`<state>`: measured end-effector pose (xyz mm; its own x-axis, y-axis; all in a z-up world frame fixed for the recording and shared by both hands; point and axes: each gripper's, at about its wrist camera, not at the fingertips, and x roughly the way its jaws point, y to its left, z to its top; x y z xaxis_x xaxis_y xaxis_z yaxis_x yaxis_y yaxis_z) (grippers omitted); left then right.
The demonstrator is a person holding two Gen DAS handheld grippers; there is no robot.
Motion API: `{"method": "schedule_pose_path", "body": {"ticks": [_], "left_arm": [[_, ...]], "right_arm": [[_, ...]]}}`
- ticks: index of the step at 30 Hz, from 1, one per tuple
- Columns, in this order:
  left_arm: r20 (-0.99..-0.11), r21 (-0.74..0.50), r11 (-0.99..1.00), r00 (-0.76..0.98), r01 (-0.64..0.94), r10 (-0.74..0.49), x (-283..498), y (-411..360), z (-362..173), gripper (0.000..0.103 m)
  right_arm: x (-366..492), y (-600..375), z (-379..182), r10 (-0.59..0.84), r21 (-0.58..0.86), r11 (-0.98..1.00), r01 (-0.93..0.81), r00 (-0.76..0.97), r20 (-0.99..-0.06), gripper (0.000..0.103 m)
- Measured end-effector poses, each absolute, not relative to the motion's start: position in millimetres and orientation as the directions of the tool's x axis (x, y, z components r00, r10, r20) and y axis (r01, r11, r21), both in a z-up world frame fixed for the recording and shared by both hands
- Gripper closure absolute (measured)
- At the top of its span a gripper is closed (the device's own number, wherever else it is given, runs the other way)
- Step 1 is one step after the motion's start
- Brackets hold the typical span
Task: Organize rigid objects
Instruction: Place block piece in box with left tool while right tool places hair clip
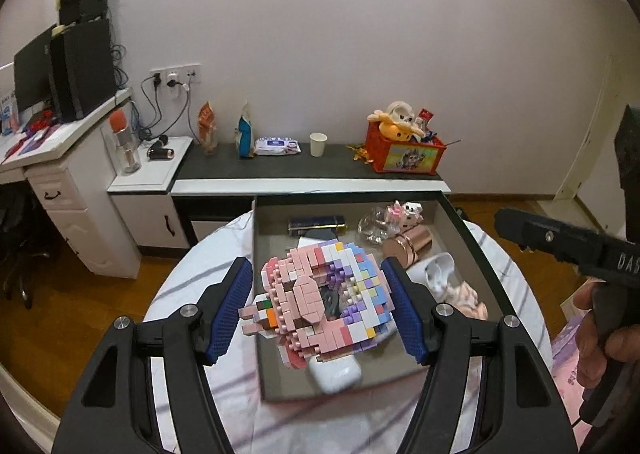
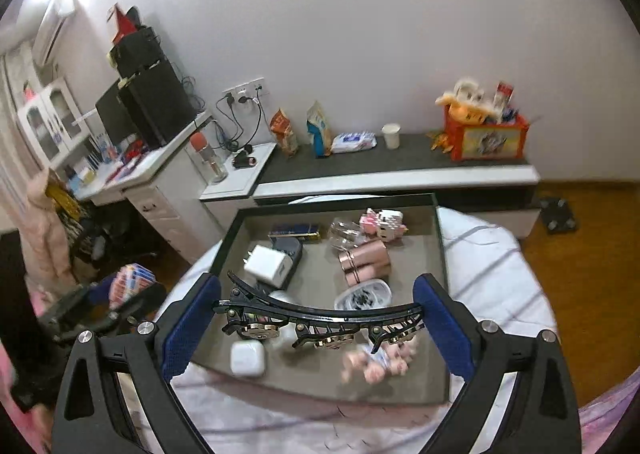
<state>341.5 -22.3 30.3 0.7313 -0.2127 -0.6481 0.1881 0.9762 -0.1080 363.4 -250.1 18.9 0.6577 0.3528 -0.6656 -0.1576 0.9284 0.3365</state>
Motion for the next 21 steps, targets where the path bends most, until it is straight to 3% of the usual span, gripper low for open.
{"method": "schedule_pose_path", "body": {"ticks": [18,21], "left_arm": [[-0.771,-0.060,0.966,0.604,0.250,-0.204,425,-82,-38,0.035],[-0.788,-0.029,0.967,0.590,0.252,-0.178,428,-89,-45,0.024]], "right_arm": [[462,-273,-63,0.333,0.394,0.919,0.009,0.520,-0.787,0.005],[467,-271,-68,0.313,0.376,0.926,0.026,0.504,-0.805,0.004]]}}
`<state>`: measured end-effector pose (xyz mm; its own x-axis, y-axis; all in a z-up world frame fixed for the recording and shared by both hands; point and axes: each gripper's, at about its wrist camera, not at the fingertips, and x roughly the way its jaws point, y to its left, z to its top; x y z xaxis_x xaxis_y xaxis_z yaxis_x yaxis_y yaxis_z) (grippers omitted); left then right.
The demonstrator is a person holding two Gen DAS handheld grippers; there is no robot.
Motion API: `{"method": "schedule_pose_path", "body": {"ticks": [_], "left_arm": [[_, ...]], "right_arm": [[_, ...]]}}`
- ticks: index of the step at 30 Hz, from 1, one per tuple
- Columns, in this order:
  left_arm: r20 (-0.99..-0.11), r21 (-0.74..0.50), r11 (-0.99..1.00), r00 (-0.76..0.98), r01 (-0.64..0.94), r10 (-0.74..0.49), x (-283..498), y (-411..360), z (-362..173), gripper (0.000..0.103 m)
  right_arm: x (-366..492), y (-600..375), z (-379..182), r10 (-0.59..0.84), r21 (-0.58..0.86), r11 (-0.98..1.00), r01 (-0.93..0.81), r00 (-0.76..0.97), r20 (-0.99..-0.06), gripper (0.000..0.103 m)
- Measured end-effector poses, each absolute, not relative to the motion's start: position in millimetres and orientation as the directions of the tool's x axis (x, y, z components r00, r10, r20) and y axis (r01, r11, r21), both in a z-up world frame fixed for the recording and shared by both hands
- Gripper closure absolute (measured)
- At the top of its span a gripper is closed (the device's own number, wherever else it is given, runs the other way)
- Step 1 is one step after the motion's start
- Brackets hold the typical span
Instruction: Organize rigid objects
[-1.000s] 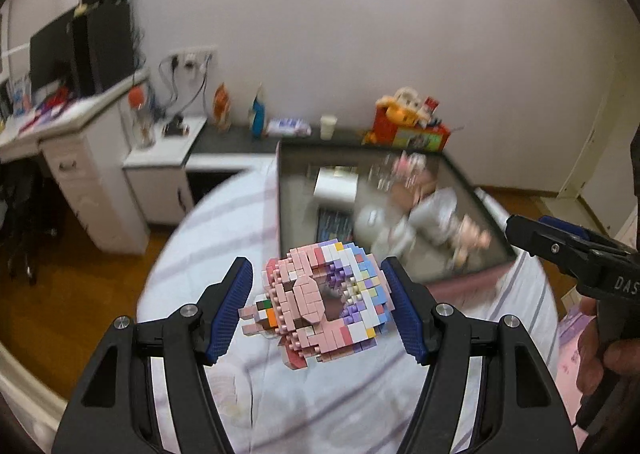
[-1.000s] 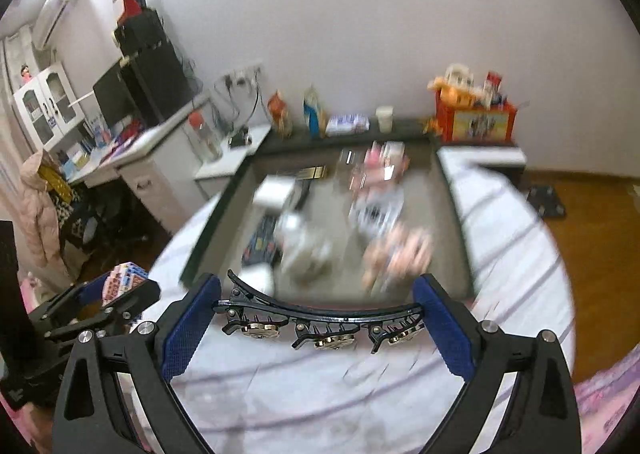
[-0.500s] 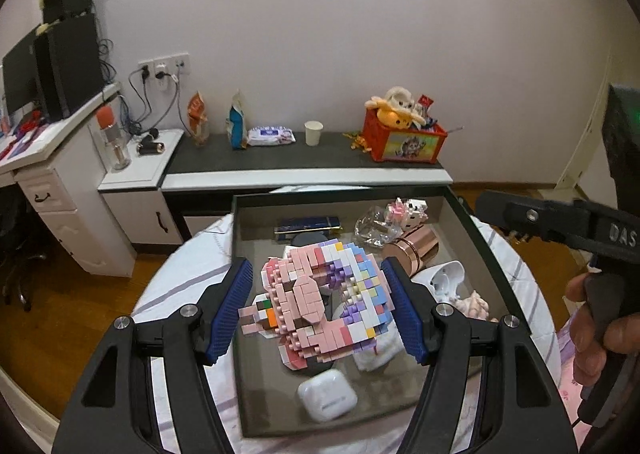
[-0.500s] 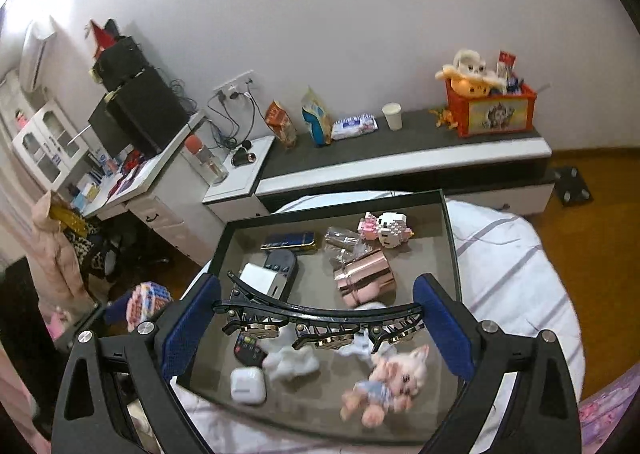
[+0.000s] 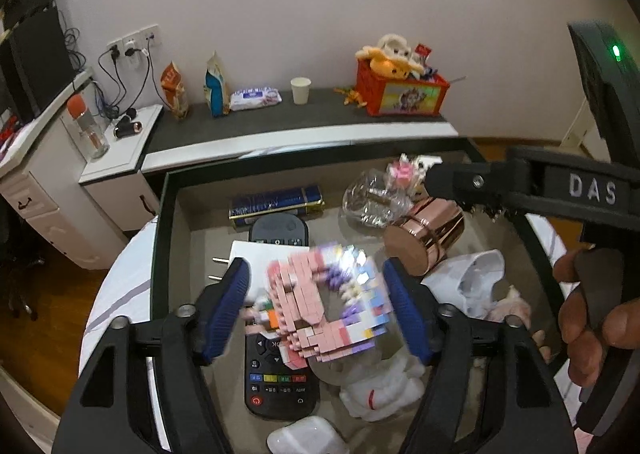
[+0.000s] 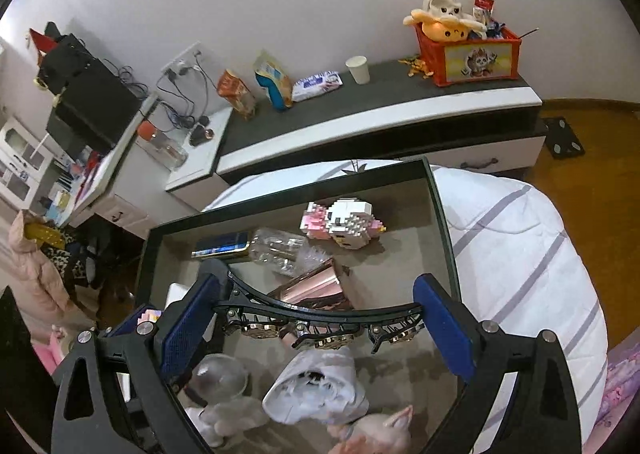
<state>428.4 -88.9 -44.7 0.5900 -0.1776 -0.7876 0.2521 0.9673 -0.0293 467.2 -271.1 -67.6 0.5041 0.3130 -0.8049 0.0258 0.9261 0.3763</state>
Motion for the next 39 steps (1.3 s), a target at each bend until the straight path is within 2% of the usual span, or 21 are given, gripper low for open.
{"method": "schedule_pose_path", "body": {"ticks": [2,5,14,21,34,39], "left_arm": [[-0.785,-0.012,0.968,0.597,0.250,-0.164,427,-90,-45,0.006],[-0.775,0.003,0.967,0.612,0.256,-0.160,420,-89,-40,0.002],[-0.727,0.010,0.979,0.673,0.206,-0.134,380,-67,-12,0.001],[-0.661,-0.020,0.991,0.742,0.131,-0.111,313,-35,25,0.000],[-0.568,-0.051,0.992,0.813,0.118,-0.126,152,-16,68,0.000],[-0.535,-0.072,0.993,0.836,0.095,-0.119,97,-7,73,0.000]], "right_arm": [[469,-269,-70,0.298,0.363,0.931,0.038,0.495,-0.816,0.004],[466,-266,-71,0.289,0.357,0.933,0.053,0.485,-0.826,0.000],[435,-272,-37,0.302,0.404,0.913,0.062,0.564,-0.769,0.000],[357,-258,13,0.284,0.368,0.930,-0.005,0.644,-0.710,0.000],[175,-226,60,0.077,0.085,0.996,-0.031,0.786,-0.613,0.000],[119,-216,63,0.053,0.031,0.999,-0.043,0.815,-0.577,0.000]]}}
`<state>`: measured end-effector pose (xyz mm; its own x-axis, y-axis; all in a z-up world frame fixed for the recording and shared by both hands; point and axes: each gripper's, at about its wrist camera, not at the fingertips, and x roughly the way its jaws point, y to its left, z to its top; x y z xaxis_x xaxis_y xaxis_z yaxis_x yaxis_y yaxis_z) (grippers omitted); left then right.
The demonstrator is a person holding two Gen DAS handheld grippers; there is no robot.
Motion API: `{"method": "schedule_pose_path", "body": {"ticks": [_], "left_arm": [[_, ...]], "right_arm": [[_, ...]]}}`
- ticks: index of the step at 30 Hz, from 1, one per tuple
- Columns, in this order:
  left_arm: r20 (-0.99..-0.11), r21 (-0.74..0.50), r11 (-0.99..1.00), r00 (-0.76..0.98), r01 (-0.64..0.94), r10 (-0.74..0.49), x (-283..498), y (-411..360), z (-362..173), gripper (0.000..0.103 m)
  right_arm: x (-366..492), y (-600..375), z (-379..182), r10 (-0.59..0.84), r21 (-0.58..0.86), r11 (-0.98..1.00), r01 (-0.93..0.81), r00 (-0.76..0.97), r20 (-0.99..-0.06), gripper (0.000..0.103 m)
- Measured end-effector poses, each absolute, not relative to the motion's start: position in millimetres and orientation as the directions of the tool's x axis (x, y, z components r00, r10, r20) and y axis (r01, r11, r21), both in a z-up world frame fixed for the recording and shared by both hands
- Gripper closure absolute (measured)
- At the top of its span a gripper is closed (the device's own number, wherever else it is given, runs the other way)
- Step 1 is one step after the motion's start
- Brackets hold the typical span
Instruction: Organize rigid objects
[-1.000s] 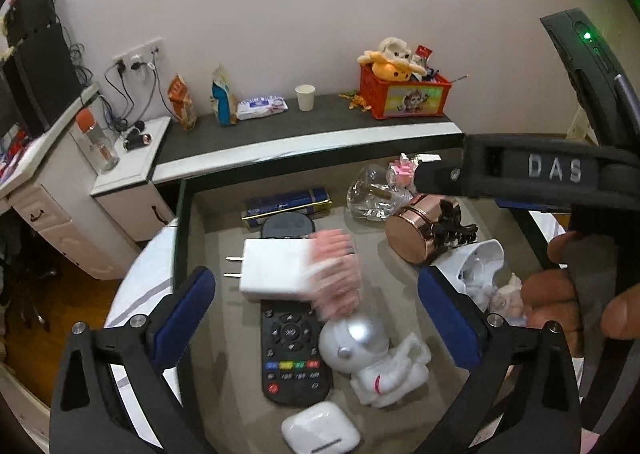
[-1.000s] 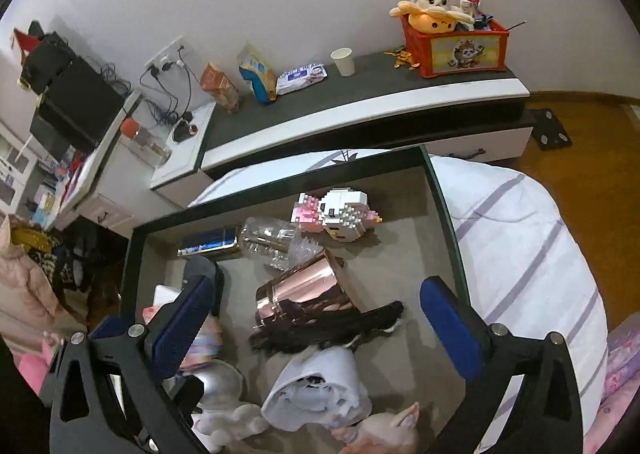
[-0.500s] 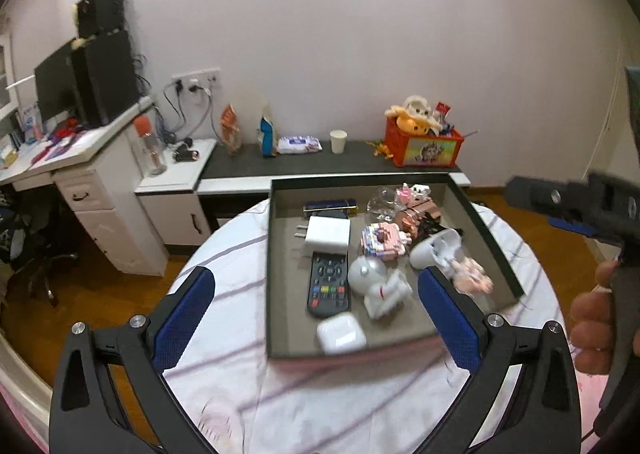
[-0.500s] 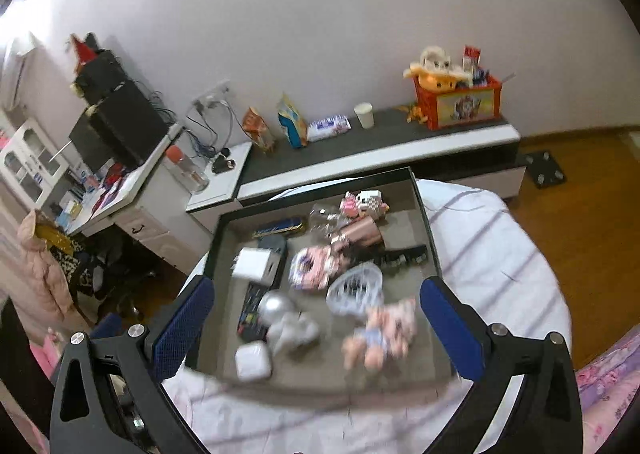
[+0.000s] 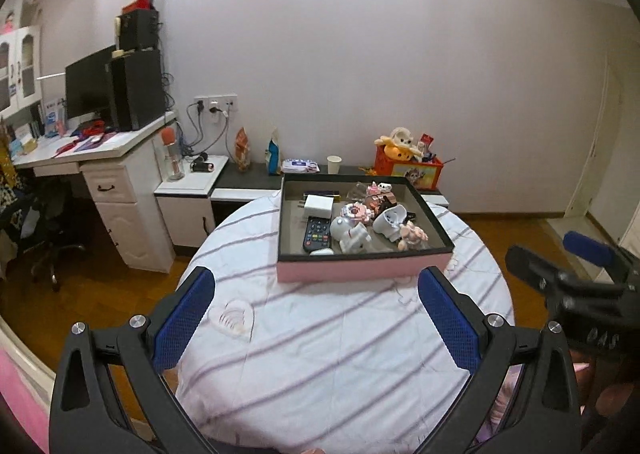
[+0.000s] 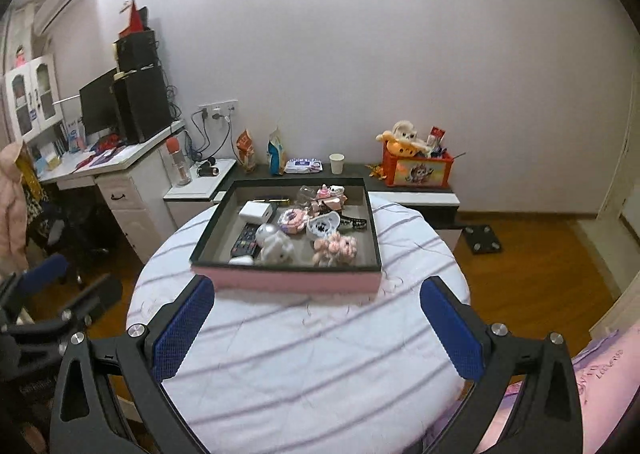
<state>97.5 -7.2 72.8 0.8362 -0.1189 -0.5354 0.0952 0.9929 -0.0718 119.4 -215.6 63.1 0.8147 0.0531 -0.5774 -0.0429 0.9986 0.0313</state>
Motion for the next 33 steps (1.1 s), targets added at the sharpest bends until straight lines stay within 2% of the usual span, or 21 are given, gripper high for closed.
{"method": "schedule_pose_path", "body": {"ticks": [9,15,33], "left_arm": [[-0.486,-0.064,0.996,0.869,0.063,-0.086,14,-2,74,0.000],[-0.431,-0.001,0.999,0.901,0.054,-0.050,-3,-8,83,0.000],[-0.473,-0.001,1.000,0.881,0.024,-0.022,10,-18,76,0.000]], "right_arm": [[41,-210,69,0.072,0.045,0.997,-0.057,0.857,-0.511,0.000],[25,-213,69,0.081,0.075,0.996,-0.052,0.876,-0.475,0.000],[26,-227,60,0.059,0.079,0.997,-0.023,0.870,-0.489,0.000]]}}
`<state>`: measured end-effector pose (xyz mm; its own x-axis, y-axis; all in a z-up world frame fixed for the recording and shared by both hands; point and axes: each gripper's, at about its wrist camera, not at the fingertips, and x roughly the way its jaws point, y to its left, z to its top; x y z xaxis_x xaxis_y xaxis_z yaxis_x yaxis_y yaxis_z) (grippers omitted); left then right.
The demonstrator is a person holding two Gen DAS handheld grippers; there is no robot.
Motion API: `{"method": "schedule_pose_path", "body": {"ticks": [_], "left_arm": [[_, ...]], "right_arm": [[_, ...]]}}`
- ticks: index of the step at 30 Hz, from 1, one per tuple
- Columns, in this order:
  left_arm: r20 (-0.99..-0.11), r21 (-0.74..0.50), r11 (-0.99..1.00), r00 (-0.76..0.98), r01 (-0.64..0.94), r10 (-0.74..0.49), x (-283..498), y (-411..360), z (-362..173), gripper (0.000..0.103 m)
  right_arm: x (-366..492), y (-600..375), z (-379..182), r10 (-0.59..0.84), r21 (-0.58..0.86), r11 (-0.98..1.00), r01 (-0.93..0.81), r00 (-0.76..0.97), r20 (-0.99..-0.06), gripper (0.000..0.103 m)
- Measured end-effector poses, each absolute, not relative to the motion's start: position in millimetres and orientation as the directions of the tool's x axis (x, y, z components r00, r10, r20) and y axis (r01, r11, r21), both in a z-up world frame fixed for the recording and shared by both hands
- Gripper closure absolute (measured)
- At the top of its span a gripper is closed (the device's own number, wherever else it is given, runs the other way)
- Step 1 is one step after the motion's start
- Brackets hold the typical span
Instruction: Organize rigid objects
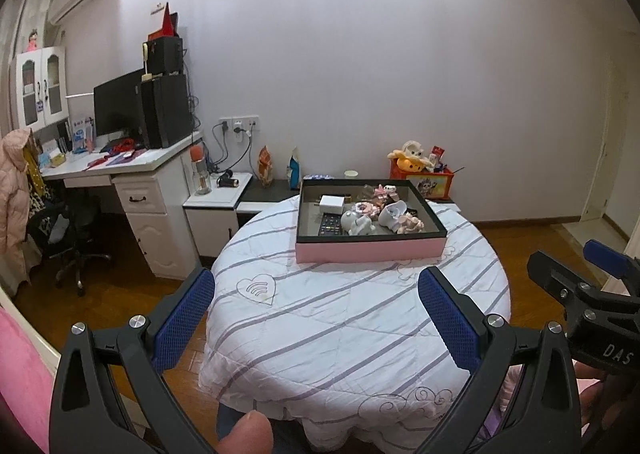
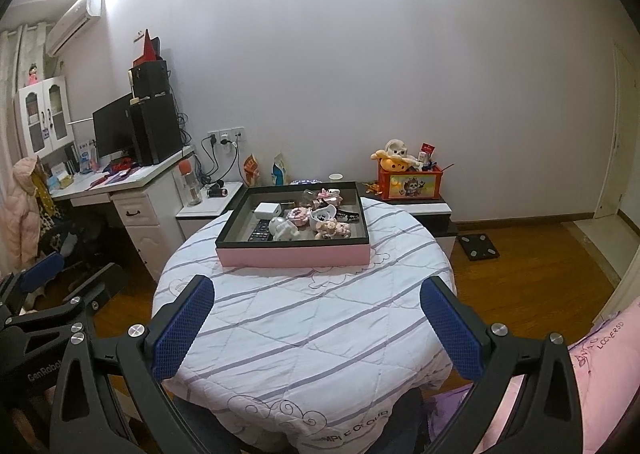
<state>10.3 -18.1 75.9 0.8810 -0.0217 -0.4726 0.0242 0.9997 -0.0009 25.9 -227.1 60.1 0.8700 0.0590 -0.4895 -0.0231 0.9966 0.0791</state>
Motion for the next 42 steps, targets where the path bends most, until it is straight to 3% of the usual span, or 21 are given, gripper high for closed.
{"method": "schedule_pose_path", "body": {"ticks": [42], "left_arm": [[-0.518,0.002,1.000,0.855,0.009,-0.006,22,-22,79,0.000]], "right_arm": [[33,-218,59,0.061,0.079,0.997,-0.024,0.863,-0.501,0.000]]}}
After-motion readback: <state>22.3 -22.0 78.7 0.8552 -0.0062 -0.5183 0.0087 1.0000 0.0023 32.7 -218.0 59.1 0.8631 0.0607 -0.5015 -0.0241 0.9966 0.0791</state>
